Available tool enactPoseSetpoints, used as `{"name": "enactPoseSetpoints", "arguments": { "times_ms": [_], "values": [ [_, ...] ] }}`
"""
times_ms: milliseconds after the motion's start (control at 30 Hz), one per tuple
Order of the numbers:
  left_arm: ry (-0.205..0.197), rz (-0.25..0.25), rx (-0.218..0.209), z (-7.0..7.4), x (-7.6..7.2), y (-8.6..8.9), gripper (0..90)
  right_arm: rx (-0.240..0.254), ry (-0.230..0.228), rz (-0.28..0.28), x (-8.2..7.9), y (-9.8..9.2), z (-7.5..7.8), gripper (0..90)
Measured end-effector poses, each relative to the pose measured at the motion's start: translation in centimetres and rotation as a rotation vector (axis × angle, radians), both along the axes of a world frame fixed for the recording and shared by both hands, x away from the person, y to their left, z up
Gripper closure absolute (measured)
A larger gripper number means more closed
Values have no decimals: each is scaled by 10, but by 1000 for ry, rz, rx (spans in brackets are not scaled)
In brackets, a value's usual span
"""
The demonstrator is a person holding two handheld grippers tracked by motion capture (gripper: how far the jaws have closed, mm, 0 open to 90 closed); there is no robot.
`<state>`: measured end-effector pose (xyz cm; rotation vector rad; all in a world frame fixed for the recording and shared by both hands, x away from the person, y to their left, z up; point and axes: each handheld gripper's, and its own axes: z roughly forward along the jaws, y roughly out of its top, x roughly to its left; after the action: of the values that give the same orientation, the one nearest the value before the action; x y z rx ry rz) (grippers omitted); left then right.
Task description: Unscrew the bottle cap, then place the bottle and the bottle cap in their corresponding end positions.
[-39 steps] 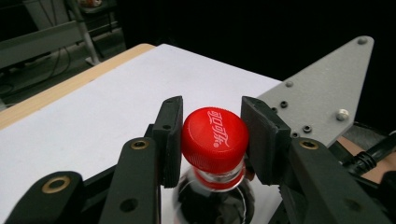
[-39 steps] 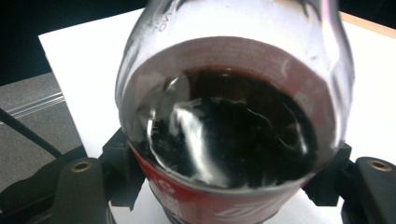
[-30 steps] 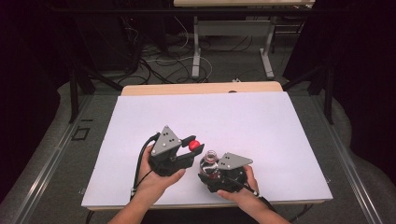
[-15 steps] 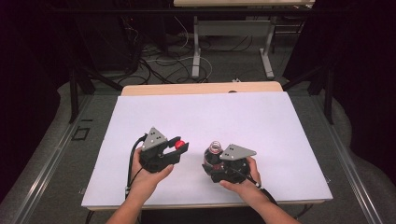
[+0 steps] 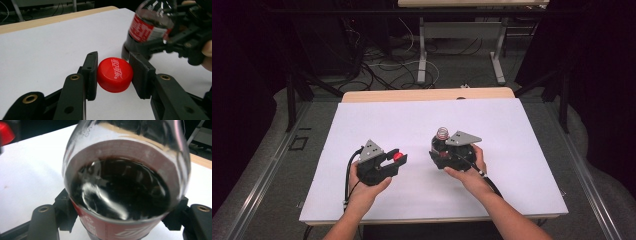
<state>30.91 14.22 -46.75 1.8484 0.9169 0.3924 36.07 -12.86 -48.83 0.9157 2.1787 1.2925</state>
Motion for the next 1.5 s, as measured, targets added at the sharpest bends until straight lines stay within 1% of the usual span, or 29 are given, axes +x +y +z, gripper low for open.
{"name": "enactPoseSetpoints", "arguments": {
  "times_ms": [133,200,300,467,533,667,800,833,1000,1033,1067,1100,1133,1200,1233,1267,1300,1333,1400,1433,1467,1500],
  "values": [
    [16,-1,6,-6,3,0,609,11,19,-31,19,5,0,287],
    [15,-1,9,-8,3,0,609,4,23,-46,29,6,1,287],
    [17,0,5,-9,4,3,609,18,38,-69,44,7,2,287],
    [20,8,-4,-10,4,6,609,7,26,-113,66,11,1,287],
    [18,11,-6,-9,4,7,609,2,33,-124,74,15,0,287],
    [20,23,-11,-10,5,10,609,-10,27,-123,84,21,-3,287],
    [25,40,-10,-11,5,14,609,-14,30,-118,92,29,-9,287],
    [28,47,-14,-11,5,15,609,-10,35,-120,94,31,-12,286],
    [31,62,-17,-11,5,20,609,-29,59,-122,100,38,-28,286],
    [32,67,-19,-11,5,20,609,-40,47,-123,100,38,-31,287],
    [31,68,-20,-12,5,20,609,-25,48,-122,101,39,-33,287],
    [32,71,-21,-13,6,20,609,-21,52,-126,101,39,-35,286],
    [34,71,-18,-13,6,20,609,-9,68,-120,100,39,-36,286],
    [38,71,-18,-14,6,20,608,-5,60,-119,100,38,-41,286],
    [40,73,-17,-15,6,20,609,-15,80,-119,100,37,-41,286],
    [39,73,-17,-15,6,21,609,-4,71,-122,101,37,-45,286],
    [43,72,-17,-15,6,21,609,-3,73,-124,101,37,-46,285],
    [43,76,-20,-15,6,21,609,-23,79,-122,101,36,-48,285],
    [44,74,-18,-15,7,21,609,0,73,-127,102,35,-51,285],
    [43,74,-15,-15,7,22,609,2,80,-126,102,34,-51,284],
    [46,72,-11,-15,7,22,608,3,69,-126,101,34,-52,283],
    [50,71,-15,-16,7,21,609,5,70,-127,100,33,-52,281]
  ]
}}
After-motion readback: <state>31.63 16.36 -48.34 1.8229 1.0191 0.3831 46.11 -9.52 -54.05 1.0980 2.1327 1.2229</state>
